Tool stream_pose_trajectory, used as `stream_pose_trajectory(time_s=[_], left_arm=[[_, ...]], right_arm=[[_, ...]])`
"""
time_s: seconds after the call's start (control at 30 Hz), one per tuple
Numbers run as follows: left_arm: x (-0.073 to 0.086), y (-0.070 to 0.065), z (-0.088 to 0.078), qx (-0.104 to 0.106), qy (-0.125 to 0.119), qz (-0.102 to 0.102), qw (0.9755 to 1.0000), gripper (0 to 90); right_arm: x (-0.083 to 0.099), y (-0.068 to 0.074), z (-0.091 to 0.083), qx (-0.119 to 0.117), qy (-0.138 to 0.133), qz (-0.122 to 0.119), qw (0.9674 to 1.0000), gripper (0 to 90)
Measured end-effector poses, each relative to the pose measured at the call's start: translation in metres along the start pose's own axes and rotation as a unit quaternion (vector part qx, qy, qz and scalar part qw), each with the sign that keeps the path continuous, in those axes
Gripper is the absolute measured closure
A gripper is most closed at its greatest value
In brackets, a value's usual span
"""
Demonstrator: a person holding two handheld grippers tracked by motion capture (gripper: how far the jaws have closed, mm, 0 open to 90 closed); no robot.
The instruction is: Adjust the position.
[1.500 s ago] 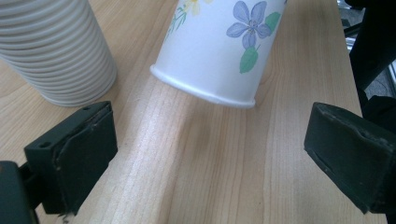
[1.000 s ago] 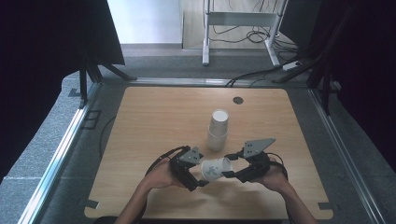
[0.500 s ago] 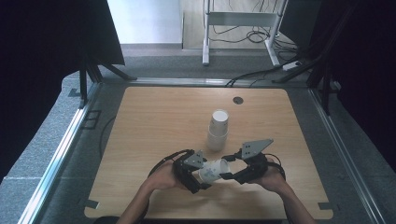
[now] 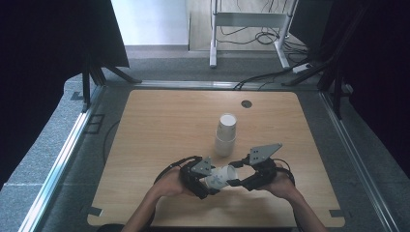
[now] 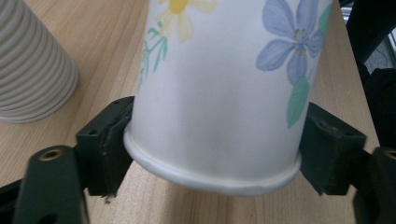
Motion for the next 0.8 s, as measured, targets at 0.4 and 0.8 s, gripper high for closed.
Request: stream_pose_trajectory(time_s=[0.4, 0.8], left_arm=[[0.0005, 0.0024, -0.0021, 0.001, -0.003, -0.002, 1.0000, 32.5], [-0.0034, 0.0045, -0.0093, -0.004, 0.003, -0.001, 1.0000, 36.0]], right_arm=[[0.0000, -0.0023, -0.0003, 0.000, 0.004, 0.002, 1.0000, 37.1], [-0.0024, -0.0046, -0.0002, 0.012, 0.013, 0.009, 0.9998, 28.5]])
Point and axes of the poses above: each handheld gripper's, and its own axes: z roughly forward along the jaws, x roughly out of its underside, y roughly to its left, the point moved 5 cm from there along z, roughly forward along the jaws, and after that the axes turned 4 degrees about z, right-handed, at the moved point
